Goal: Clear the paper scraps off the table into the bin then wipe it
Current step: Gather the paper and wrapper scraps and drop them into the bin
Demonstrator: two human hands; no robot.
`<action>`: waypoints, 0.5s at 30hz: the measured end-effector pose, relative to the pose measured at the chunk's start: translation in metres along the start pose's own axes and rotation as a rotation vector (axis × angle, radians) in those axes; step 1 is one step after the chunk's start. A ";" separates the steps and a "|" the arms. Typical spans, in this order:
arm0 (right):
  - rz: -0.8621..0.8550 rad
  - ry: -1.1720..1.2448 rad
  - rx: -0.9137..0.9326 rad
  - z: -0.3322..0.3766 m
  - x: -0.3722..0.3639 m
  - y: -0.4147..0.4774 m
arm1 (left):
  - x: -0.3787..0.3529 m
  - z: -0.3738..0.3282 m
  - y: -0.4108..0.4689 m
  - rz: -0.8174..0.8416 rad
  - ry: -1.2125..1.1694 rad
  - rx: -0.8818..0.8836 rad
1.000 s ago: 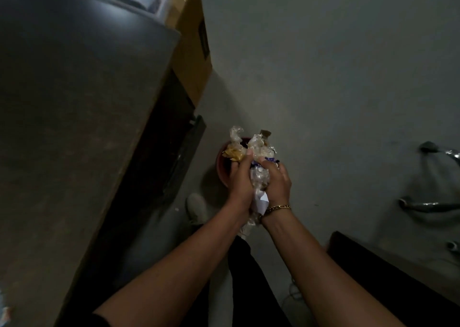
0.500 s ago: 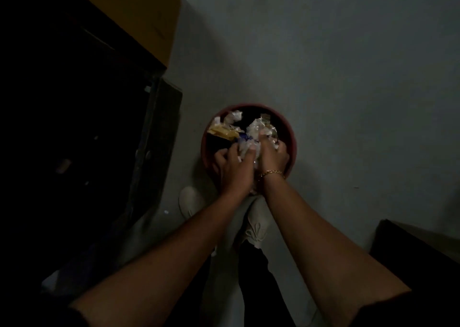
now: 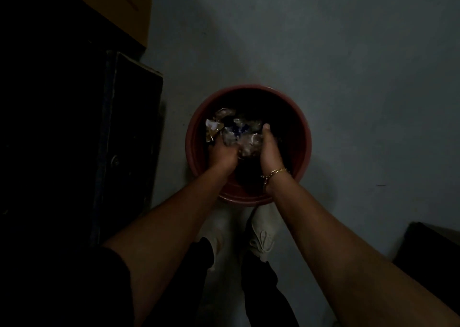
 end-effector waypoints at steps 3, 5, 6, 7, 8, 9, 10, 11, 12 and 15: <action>-0.106 -0.489 0.209 0.023 -0.002 -0.044 | 0.009 -0.005 0.010 -0.108 0.166 0.003; -0.143 -0.587 0.350 0.021 -0.004 -0.051 | 0.008 -0.003 0.014 -0.123 0.212 0.014; -0.089 -0.548 0.357 0.018 -0.008 -0.045 | 0.007 0.000 0.013 -0.117 0.201 0.019; -0.027 -0.488 0.319 0.015 -0.011 -0.034 | 0.006 0.002 0.011 -0.105 0.169 0.016; 0.012 -0.431 0.245 0.011 -0.012 -0.022 | 0.007 0.003 0.006 -0.100 0.122 0.000; 0.039 -0.390 0.188 0.008 -0.012 -0.012 | 0.009 0.005 0.002 -0.112 0.086 -0.015; 0.046 -0.360 0.153 0.009 -0.010 -0.007 | 0.011 0.006 -0.005 -0.124 0.055 -0.026; 0.033 -0.325 0.140 0.010 -0.006 -0.005 | 0.010 0.010 -0.012 -0.129 0.032 -0.026; 0.008 -0.280 0.138 0.012 -0.001 -0.010 | 0.009 0.013 -0.019 -0.130 -0.001 -0.030; -0.043 -0.166 0.146 0.016 0.009 -0.035 | 0.000 -0.004 -0.060 -0.084 -0.136 -0.078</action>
Point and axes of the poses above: each hand's wrist, its own y-axis towards the middle knuckle, its own x-axis out of the back of the hand, z = x × y, the point moved 8 cm from there along y, towards the middle knuckle, and after that the axes turned 10 degrees about z, right-handed, at the moved point
